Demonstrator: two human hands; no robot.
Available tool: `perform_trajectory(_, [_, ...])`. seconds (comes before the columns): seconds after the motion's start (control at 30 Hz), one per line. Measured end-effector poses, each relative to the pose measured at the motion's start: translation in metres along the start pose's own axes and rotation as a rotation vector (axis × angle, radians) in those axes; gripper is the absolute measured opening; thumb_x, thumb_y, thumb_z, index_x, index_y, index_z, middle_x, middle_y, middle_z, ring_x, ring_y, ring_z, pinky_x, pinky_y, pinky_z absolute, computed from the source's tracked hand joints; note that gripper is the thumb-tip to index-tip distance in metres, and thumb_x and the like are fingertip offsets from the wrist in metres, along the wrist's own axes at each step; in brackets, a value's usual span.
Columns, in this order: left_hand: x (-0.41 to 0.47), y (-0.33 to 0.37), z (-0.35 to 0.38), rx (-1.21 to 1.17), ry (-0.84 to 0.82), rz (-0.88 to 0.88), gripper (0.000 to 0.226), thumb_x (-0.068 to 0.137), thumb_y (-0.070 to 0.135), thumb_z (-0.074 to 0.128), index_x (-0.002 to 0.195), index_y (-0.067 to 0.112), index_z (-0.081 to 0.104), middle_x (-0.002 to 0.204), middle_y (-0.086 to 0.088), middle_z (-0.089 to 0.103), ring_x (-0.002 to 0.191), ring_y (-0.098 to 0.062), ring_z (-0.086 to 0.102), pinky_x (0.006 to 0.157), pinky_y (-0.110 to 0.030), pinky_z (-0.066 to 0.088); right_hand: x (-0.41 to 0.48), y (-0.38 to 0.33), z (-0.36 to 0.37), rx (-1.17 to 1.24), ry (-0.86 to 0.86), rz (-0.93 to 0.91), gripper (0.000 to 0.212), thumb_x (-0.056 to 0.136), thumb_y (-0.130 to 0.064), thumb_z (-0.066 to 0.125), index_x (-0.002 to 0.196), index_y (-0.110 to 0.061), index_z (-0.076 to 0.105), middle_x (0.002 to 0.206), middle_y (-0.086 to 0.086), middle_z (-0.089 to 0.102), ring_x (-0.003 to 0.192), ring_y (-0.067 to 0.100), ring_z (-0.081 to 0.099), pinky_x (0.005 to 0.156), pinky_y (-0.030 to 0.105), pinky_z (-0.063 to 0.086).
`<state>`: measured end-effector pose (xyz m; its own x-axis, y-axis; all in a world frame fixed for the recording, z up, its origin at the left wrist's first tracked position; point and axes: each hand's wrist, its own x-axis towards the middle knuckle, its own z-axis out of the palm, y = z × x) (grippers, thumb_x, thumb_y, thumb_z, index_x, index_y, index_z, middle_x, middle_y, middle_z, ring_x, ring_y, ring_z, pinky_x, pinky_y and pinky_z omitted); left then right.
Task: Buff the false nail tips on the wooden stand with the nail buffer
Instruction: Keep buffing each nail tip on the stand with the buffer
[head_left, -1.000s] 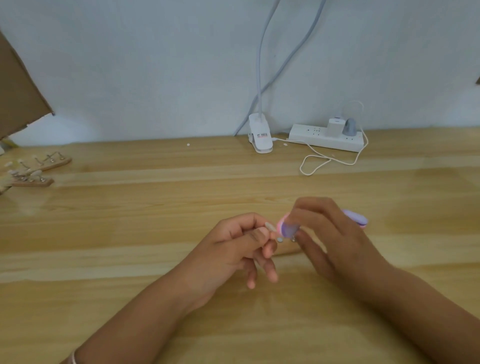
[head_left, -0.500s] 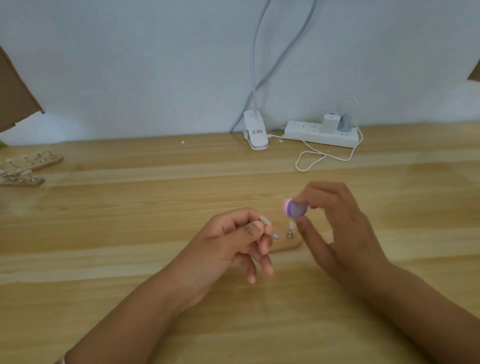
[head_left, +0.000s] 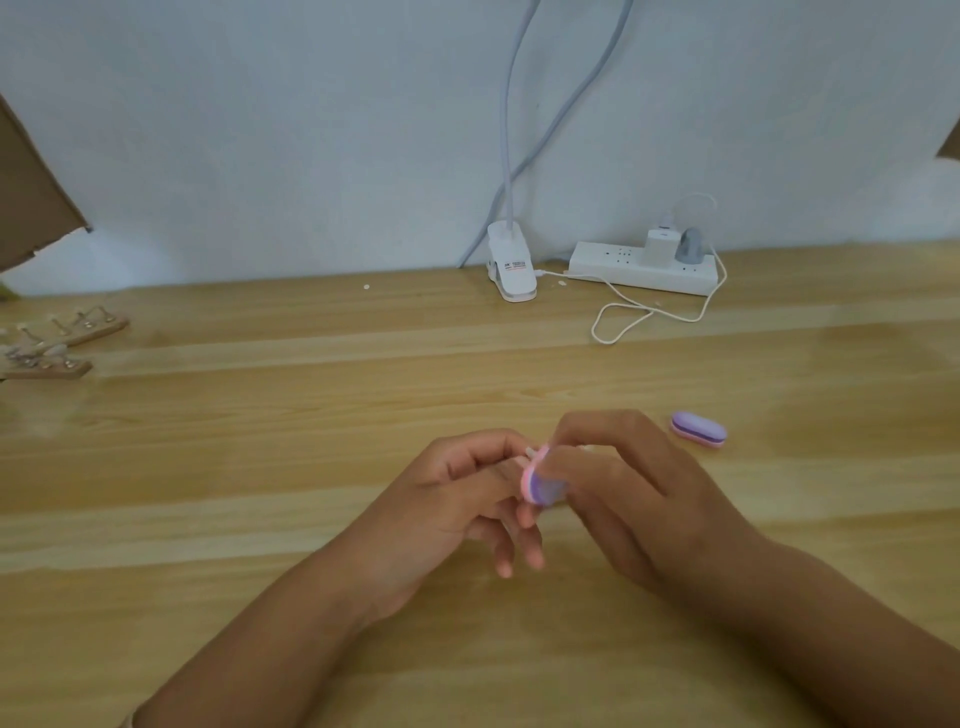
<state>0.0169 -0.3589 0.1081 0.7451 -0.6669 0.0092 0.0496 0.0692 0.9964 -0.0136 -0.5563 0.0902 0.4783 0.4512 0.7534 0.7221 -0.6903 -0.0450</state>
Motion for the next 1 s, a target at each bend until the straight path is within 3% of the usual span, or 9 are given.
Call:
perform_trajectory(0.07, [0.000,0.001,0.000,-0.006,0.007,-0.001,0.017,0.093,0.021,0.051,0.086,0.010,0.062,0.069,-0.005,0.055,0.059,-0.022,0.063,0.050,-0.027,0.046,0.000,0.012,-0.006,-0.150,-0.003,0.008,0.033,0.092,0.010,0.051,0.106,-0.012,0.071,0.103,0.007,0.064,0.087,0.017,0.060,0.090,0.010,0.033])
perform_trajectory(0.17, [0.000,0.003,-0.001,-0.014,0.014,0.005,0.017,0.094,0.020,0.051,0.086,0.009,0.062,0.070,-0.006,0.057,0.059,-0.022,0.063,0.049,-0.026,0.046,0.000,0.015,-0.007,-0.102,0.036,0.097,0.049,0.080,0.017,0.067,0.116,-0.016,0.058,0.105,0.010,0.065,0.093,0.019,0.062,0.081,0.019,0.043])
perform_trajectory(0.27, [0.000,0.002,0.001,0.007,0.017,0.011,0.016,0.094,0.017,0.054,0.088,0.006,0.064,0.069,-0.007,0.057,0.058,-0.022,0.063,0.049,-0.027,0.047,-0.002,-0.002,-0.001,0.049,0.055,0.005,0.026,0.103,-0.006,0.047,0.121,-0.023,0.053,0.115,0.001,0.057,0.100,0.017,0.060,0.091,0.023,0.046])
perform_trajectory(0.33, [0.000,0.002,0.001,-0.001,0.013,0.009,0.016,0.091,0.019,0.053,0.087,0.010,0.065,0.067,-0.007,0.056,0.057,-0.023,0.063,0.049,-0.027,0.046,0.000,0.000,-0.002,-0.021,0.035,-0.080,0.026,0.104,-0.003,0.040,0.115,-0.016,0.060,0.111,0.004,0.059,0.097,0.019,0.059,0.096,0.017,0.039])
perform_trajectory(0.43, [-0.001,0.004,-0.001,-0.026,-0.004,0.005,0.017,0.092,0.021,0.052,0.083,0.012,0.063,0.068,-0.005,0.055,0.058,-0.022,0.062,0.050,-0.026,0.046,0.000,0.016,-0.008,-0.134,0.014,0.001,0.039,0.087,0.018,0.055,0.107,-0.013,0.068,0.101,0.009,0.066,0.091,0.017,0.060,0.091,0.013,0.041])
perform_trajectory(0.5, [-0.001,0.004,-0.002,-0.036,-0.012,0.004,0.017,0.092,0.020,0.052,0.083,0.012,0.062,0.068,-0.005,0.056,0.058,-0.022,0.063,0.050,-0.026,0.046,0.000,0.019,-0.010,-0.061,0.053,0.082,0.051,0.079,0.021,0.063,0.114,-0.016,0.058,0.105,0.008,0.064,0.091,0.018,0.063,0.074,0.030,0.054])
perform_trajectory(0.7, [-0.002,0.003,-0.002,-0.055,-0.053,-0.011,0.016,0.093,0.016,0.051,0.084,0.009,0.063,0.063,-0.005,0.053,0.056,-0.022,0.062,0.051,-0.026,0.047,-0.003,0.007,-0.001,-0.042,0.028,-0.110,0.026,0.097,0.007,0.046,0.111,-0.012,0.059,0.106,0.009,0.065,0.096,0.023,0.063,0.093,0.021,0.043])
perform_trajectory(0.83, [-0.001,0.003,-0.004,-0.058,-0.061,-0.001,0.017,0.094,0.019,0.051,0.083,0.010,0.061,0.066,-0.006,0.052,0.057,-0.022,0.063,0.052,-0.026,0.046,-0.001,0.019,-0.007,-0.114,0.074,0.019,0.047,0.076,0.024,0.064,0.108,-0.010,0.064,0.101,0.011,0.067,0.090,0.025,0.064,0.078,0.032,0.054])
perform_trajectory(1.0, [0.000,0.001,-0.003,-0.018,-0.046,-0.005,0.016,0.091,0.018,0.054,0.082,0.010,0.064,0.063,-0.005,0.053,0.056,-0.023,0.062,0.052,-0.027,0.047,-0.001,-0.002,0.003,0.014,0.092,-0.121,0.021,0.098,0.005,0.049,0.111,-0.009,0.058,0.103,0.013,0.067,0.095,0.025,0.063,0.090,0.027,0.049])
